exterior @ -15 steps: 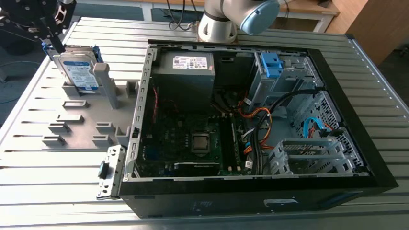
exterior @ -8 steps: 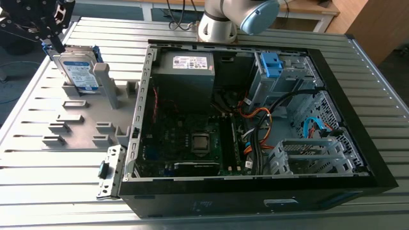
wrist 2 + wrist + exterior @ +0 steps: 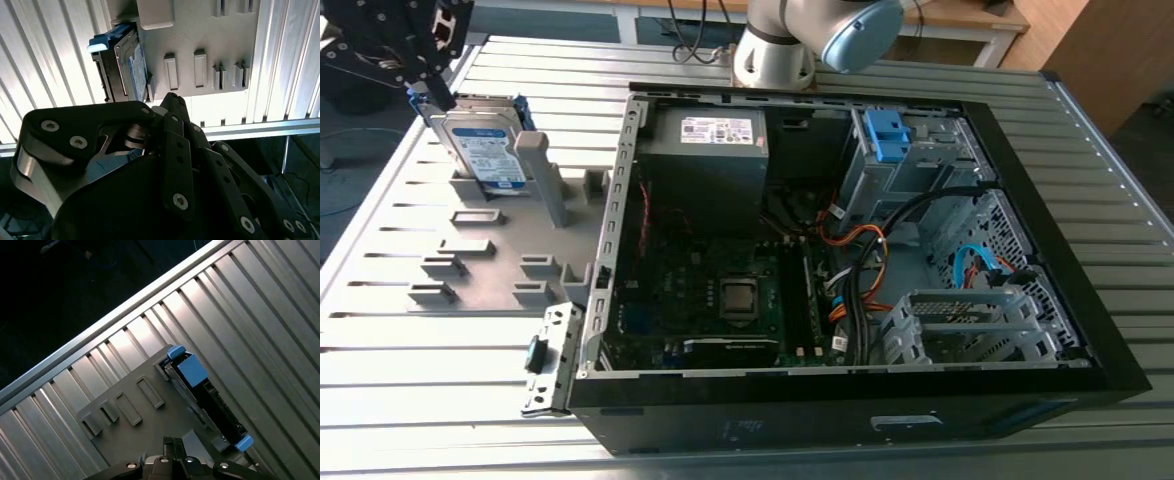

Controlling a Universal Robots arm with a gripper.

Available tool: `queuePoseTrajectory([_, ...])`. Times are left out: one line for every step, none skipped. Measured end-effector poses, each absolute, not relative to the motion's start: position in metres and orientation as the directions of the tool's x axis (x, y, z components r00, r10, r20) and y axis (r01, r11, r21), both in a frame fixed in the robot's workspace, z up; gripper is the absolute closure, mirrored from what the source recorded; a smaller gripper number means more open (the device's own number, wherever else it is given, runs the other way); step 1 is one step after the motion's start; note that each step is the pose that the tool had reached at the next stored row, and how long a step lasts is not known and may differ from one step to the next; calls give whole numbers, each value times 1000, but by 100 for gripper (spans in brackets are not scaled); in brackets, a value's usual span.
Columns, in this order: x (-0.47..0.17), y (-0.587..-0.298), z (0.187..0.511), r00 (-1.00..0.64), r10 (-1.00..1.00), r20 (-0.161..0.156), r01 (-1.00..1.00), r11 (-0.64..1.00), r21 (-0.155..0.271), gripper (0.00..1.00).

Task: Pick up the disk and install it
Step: 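Pick up the disk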

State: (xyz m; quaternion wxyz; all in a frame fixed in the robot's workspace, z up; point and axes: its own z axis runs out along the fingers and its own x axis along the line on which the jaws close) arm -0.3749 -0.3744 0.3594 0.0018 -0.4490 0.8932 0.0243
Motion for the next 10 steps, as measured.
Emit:
queuePoseTrajectory([-375, -374, 359, -588, -809, -25, -809, 586, 42, 89])
queuePoseTrajectory([-375, -374, 359, -578, -815, -25, -816, 577, 42, 89])
queuePoseTrajectory([-375, -374, 359, -568, -823, -25, -823, 567, 42, 89])
queuePoseTrajectory([-375, -374, 359, -558, -830, -25, -830, 556, 42, 89])
queuePoseTrajectory([-375, -374, 359, -547, -837, -25, -837, 546, 42, 89])
queuePoseTrajectory([-375, -374, 359, -537, -843, -25, -843, 536, 42, 89])
queuePoseTrajectory([-375, -374, 359, -526, -850, -25, -850, 525, 42, 89])
queuePoseTrajectory([-375, -374, 359, -515, -857, -25, -857, 514, 42, 89])
queuePoseTrajectory([-375, -374, 359, -504, -864, -25, -864, 503, 42, 89])
queuePoseTrajectory([-375, -374, 359, -493, -870, -25, -870, 492, 42, 89])
